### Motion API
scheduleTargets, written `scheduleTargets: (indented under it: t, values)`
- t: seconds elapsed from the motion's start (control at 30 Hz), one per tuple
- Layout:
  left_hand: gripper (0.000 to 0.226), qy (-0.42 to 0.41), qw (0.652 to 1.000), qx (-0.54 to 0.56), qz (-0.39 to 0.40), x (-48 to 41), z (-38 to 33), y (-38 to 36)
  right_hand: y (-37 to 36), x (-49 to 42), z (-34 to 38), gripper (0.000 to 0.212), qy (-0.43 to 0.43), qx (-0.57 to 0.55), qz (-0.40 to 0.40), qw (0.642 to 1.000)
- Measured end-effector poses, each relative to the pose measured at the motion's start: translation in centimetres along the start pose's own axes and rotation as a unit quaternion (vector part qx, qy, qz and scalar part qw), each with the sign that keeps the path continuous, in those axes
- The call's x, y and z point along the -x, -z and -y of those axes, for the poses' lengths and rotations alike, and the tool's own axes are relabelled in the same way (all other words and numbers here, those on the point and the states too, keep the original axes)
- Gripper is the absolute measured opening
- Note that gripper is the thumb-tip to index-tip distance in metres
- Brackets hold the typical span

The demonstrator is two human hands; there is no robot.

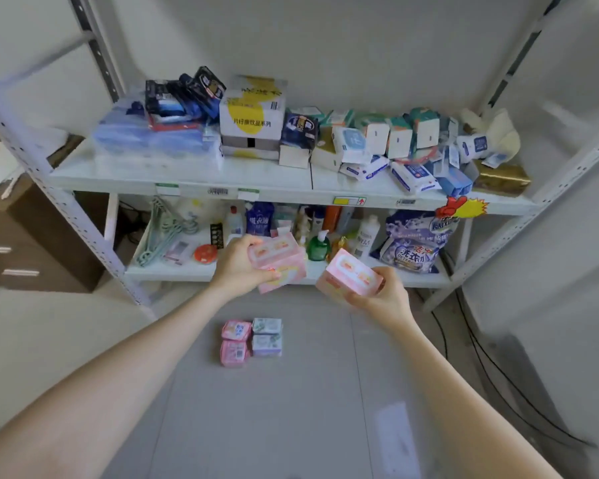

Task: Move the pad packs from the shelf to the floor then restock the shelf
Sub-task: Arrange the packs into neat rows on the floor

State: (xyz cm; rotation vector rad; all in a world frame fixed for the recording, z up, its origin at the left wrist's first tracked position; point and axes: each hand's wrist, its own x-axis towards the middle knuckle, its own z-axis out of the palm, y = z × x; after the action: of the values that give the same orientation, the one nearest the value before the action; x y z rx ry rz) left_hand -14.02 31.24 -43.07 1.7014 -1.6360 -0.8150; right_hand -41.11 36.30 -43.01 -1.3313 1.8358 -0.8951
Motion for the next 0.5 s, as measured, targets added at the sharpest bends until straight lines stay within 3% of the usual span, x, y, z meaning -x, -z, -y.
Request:
scheduleTargets:
  t: [0.33, 0.5]
  values:
    - [0.068, 0.080, 0.991, -0.052, 0.091, 3.0, 7.8, -11.7, -3.8, 1.4, -14.0, 0.055, -0.123, 0.048, 0.080, 0.988]
    - [0.070, 0.106, 0.983, -0.071, 0.132, 2.0, 10.8, -16.6, -5.5, -0.1, -19.3, 0.053, -0.135, 0.095, 0.111, 0.980]
